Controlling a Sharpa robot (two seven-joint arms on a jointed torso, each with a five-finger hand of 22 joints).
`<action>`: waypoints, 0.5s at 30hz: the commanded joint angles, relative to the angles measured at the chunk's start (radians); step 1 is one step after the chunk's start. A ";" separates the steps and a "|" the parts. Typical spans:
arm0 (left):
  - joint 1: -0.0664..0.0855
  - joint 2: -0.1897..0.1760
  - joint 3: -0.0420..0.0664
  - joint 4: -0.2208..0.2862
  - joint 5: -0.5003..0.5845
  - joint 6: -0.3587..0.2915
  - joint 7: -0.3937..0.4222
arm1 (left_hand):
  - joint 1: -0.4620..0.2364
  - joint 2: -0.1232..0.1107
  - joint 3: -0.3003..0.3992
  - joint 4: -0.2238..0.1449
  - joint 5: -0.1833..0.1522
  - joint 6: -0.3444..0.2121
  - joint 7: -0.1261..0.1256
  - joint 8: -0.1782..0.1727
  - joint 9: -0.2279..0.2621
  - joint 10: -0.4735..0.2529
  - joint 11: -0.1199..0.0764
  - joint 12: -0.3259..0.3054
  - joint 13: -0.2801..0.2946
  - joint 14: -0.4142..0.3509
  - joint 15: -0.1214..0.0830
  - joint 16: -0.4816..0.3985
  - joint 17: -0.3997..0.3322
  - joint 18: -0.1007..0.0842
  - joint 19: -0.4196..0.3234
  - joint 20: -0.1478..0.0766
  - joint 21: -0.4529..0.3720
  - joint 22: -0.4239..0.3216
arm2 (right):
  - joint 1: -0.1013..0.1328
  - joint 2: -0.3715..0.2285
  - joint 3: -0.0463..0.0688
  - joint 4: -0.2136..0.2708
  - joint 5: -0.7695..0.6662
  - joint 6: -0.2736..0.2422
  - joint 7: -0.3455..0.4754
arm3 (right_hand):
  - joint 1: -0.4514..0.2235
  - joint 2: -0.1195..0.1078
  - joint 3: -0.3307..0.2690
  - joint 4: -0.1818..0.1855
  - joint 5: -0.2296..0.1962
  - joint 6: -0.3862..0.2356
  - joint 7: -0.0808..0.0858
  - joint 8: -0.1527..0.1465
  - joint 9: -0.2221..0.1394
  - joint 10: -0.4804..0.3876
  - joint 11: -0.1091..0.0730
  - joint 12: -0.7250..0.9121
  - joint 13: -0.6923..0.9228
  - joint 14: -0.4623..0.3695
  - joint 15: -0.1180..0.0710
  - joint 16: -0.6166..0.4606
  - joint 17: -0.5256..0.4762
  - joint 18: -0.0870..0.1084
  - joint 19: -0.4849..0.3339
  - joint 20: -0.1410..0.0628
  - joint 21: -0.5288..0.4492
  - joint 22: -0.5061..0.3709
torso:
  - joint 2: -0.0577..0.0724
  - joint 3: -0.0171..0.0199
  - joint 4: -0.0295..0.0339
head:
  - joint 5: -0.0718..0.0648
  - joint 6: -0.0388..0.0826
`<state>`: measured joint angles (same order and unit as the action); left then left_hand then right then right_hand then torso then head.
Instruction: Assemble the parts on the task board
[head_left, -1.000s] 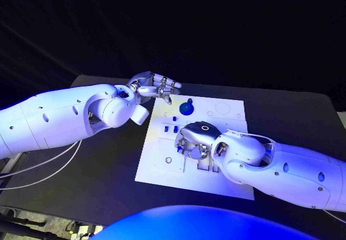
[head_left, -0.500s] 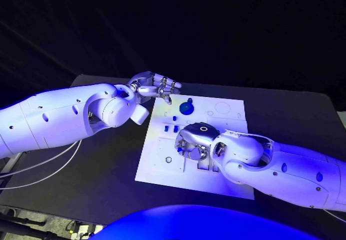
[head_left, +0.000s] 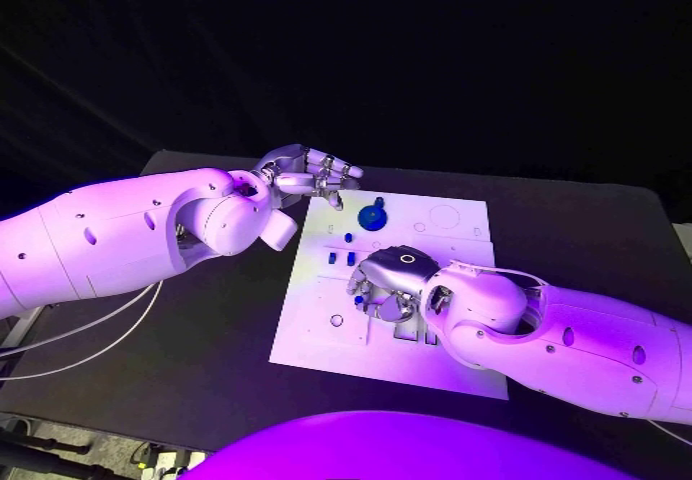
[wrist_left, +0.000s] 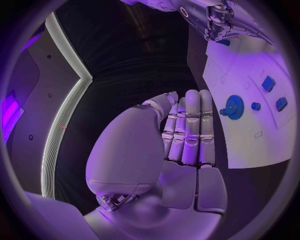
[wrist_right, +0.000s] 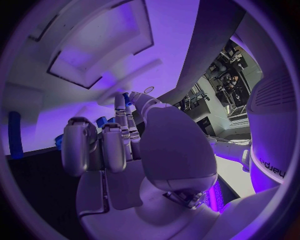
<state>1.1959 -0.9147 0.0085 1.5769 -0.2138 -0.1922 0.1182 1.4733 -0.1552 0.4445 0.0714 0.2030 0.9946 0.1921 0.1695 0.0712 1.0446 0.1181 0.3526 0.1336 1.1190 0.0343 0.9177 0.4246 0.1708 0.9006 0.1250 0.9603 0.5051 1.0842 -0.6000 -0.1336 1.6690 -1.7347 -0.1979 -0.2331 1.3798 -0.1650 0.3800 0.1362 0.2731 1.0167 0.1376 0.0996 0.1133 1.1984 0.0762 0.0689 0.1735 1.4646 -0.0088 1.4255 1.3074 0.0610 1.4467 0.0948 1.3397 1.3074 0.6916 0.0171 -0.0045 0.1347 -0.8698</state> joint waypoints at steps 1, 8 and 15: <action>0.001 0.001 0.001 0.003 -0.003 0.020 -0.002 | -0.004 0.009 -0.002 -0.005 -0.001 -0.007 0.003 -0.005 -0.001 -0.007 0.001 0.003 -0.001 -0.006 0.004 -0.005 -0.001 0.013 -0.005 0.003 -0.004 -0.001 | -0.003 -0.008 -0.003 0.003 -0.013 -0.015 -0.011 | -0.010 -0.005 -0.006 -0.002 -0.009 -0.014 -0.002 -0.009 -0.004 -0.014 -0.001 -0.002 -0.001 0.055 0.006 -0.002 0.017 -0.004 -0.006 0.007 -0.008 0.138 | 0.000 0.0004 0.0005 | -0.002 0.003; 0.000 0.000 0.001 0.002 -0.003 0.023 -0.003 | -0.004 0.009 -0.002 -0.005 -0.001 -0.007 0.003 -0.004 -0.001 -0.007 0.001 0.004 -0.001 -0.006 0.004 -0.005 -0.001 0.013 -0.005 0.003 -0.004 -0.001 | -0.001 -0.045 -0.002 0.042 -0.015 -0.055 -0.021 | -0.017 -0.011 -0.014 -0.005 -0.020 -0.026 -0.004 -0.017 -0.007 -0.021 -0.001 0.001 -0.002 0.053 0.006 -0.005 0.012 -0.003 -0.008 0.007 -0.013 0.136 | -0.002 0.0004 -0.0013 | -0.005 0.009; 0.000 -0.003 0.000 0.000 -0.003 0.024 -0.002 | -0.005 0.009 -0.002 -0.005 -0.002 -0.007 0.003 -0.004 -0.001 -0.007 0.001 0.004 0.000 -0.006 0.004 -0.005 -0.001 0.013 -0.005 0.003 -0.005 -0.001 | 0.019 -0.125 0.007 0.115 -0.021 -0.075 -0.039 | -0.024 -0.013 -0.020 -0.005 -0.028 -0.022 -0.006 -0.016 -0.006 -0.023 -0.001 0.004 -0.002 0.052 0.006 -0.009 0.006 -0.003 -0.009 0.008 -0.015 0.136 | -0.002 0.0008 -0.0013 | -0.015 0.020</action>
<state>1.1957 -0.9179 0.0085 1.5756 -0.2139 -0.1870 0.1131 1.4731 -0.1550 0.4445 0.0713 0.2029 0.9908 0.1958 0.1695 0.0713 1.0446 0.1181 0.3526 0.1336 1.1170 0.0364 0.9177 0.4246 0.1708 0.9006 0.1250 0.9603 0.5051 1.0988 -0.7172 -0.1282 1.7737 -1.7371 -0.2456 -0.2509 1.3672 -0.1777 0.3655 0.1326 0.2475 0.9967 0.1320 0.0884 0.1074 1.1762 0.0779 0.0704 0.1708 1.4646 -0.0088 1.4198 1.3073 0.0610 1.4431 0.0984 1.3283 1.3073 0.6903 0.0177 -0.0052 0.1234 -0.8544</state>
